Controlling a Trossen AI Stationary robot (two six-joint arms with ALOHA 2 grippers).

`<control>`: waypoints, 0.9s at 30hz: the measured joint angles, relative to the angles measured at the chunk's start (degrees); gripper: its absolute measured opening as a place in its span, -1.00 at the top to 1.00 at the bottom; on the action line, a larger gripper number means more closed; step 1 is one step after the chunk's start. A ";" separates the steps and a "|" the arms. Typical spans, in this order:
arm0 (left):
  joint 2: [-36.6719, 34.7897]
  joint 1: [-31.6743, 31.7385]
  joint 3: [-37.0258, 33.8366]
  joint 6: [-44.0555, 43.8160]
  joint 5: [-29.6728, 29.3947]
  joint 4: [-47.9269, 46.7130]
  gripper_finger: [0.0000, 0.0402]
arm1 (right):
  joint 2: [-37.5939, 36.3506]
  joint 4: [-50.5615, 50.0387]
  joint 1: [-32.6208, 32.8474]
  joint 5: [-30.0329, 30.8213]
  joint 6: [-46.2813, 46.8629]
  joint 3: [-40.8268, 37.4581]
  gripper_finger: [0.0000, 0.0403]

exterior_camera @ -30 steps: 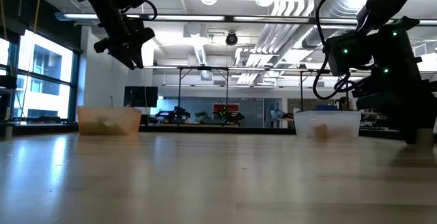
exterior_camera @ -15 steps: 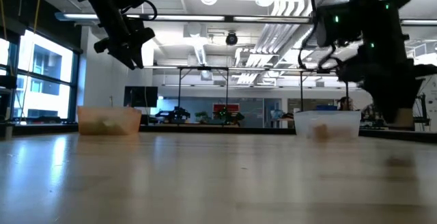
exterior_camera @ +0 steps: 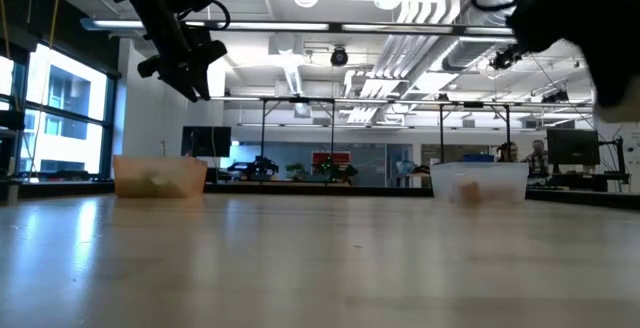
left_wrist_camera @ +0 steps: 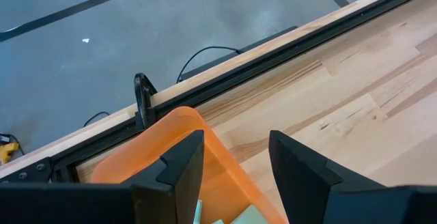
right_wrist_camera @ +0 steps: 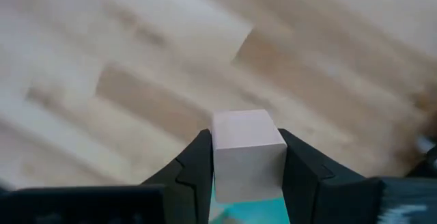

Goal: Sort & place blocks by color
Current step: Put the brown block into the light green bin

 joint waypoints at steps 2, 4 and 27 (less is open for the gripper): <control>0.00 0.01 -0.01 0.00 0.00 -0.02 0.23 | 0.00 1.17 3.47 -0.18 1.39 0.62 0.47; 0.00 -0.01 0.00 -0.05 0.00 -0.02 0.23 | 0.00 2.31 6.79 -0.06 3.55 0.82 0.47; -2.49 -10.44 -0.04 -13.06 2.56 0.45 0.23 | 6.99 15.91 36.21 7.81 32.47 0.85 0.46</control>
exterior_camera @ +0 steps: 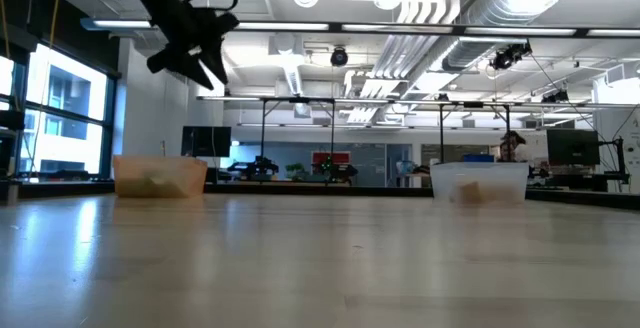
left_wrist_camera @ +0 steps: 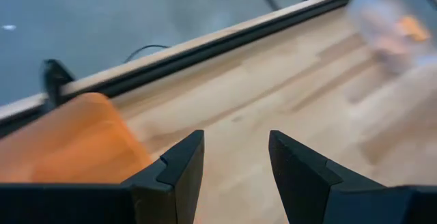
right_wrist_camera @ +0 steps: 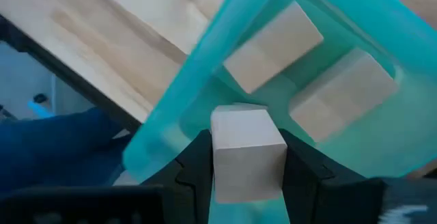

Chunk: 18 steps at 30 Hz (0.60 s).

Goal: Sort & place blocks by color
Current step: Put the brown block into the light green bin, then return to Home Position

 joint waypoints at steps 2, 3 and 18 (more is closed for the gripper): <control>-0.98 -2.30 0.00 -1.92 0.18 0.12 0.23 | 0.90 -0.05 0.17 -0.19 1.01 0.00 0.46; -1.42 -3.49 0.00 -2.88 0.20 0.10 0.23 | 1.22 0.07 0.17 -0.62 1.05 0.00 0.44; -11.45 -22.43 0.00 -12.50 0.09 -0.04 0.23 | 3.52 0.66 0.17 0.01 -4.71 0.00 -0.09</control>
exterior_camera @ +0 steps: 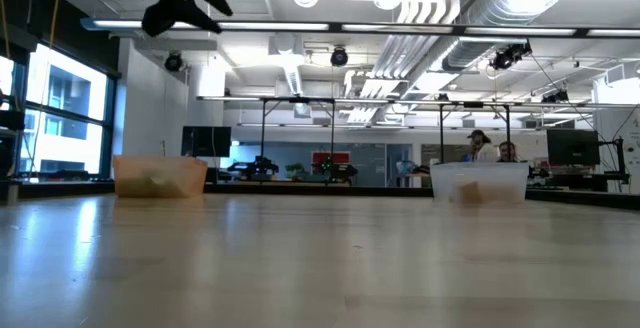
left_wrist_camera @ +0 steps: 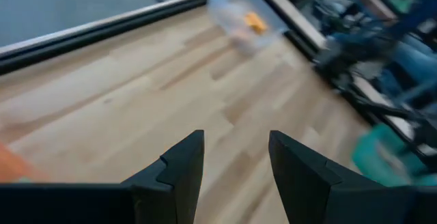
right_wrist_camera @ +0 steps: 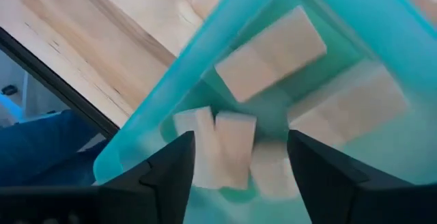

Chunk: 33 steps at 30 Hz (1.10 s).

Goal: Sort & place blocks by color
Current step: Return to Home Position

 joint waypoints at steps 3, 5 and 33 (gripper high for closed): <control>-1.46 -4.38 0.00 -0.18 -0.40 -0.01 0.23 | 0.00 -0.14 -0.25 2.11 -2.70 0.00 -0.16; -2.20 -7.73 0.00 -0.68 -1.45 -0.03 0.23 | 0.00 -0.16 -0.82 2.98 -4.72 0.00 -0.19; -29.29 -30.73 -15.33 2.70 -15.42 8.81 0.23 | -19.45 2.99 -29.32 19.80 -36.39 0.00 -0.15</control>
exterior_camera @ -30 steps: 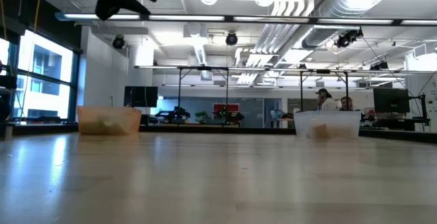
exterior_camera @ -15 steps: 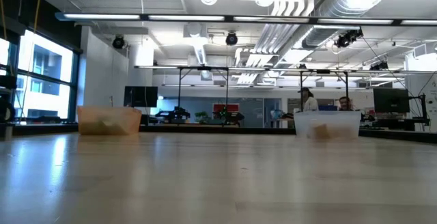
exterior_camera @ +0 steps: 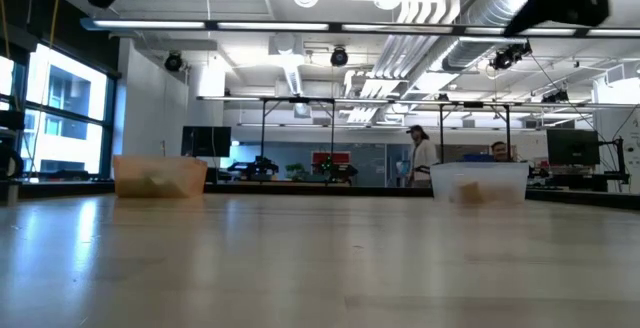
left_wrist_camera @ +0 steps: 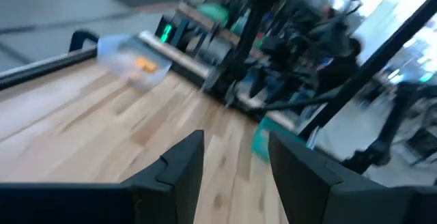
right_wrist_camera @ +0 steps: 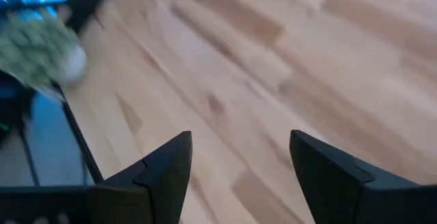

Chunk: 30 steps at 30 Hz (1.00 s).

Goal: Sort & place blocks by color
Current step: Return to Home Position

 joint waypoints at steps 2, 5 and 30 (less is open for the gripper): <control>-4.01 0.00 -4.10 1.61 0.21 4.22 0.23 | -1.09 2.68 -2.15 1.33 -2.37 0.00 -0.15; -9.45 0.00 -10.66 4.17 2.44 10.65 0.23 | -2.31 7.36 -4.66 3.98 -6.37 0.00 -0.15; -24.73 2.38 -31.23 17.31 14.17 14.47 0.23 | -9.94 15.79 -10.79 12.56 -14.82 0.00 -0.15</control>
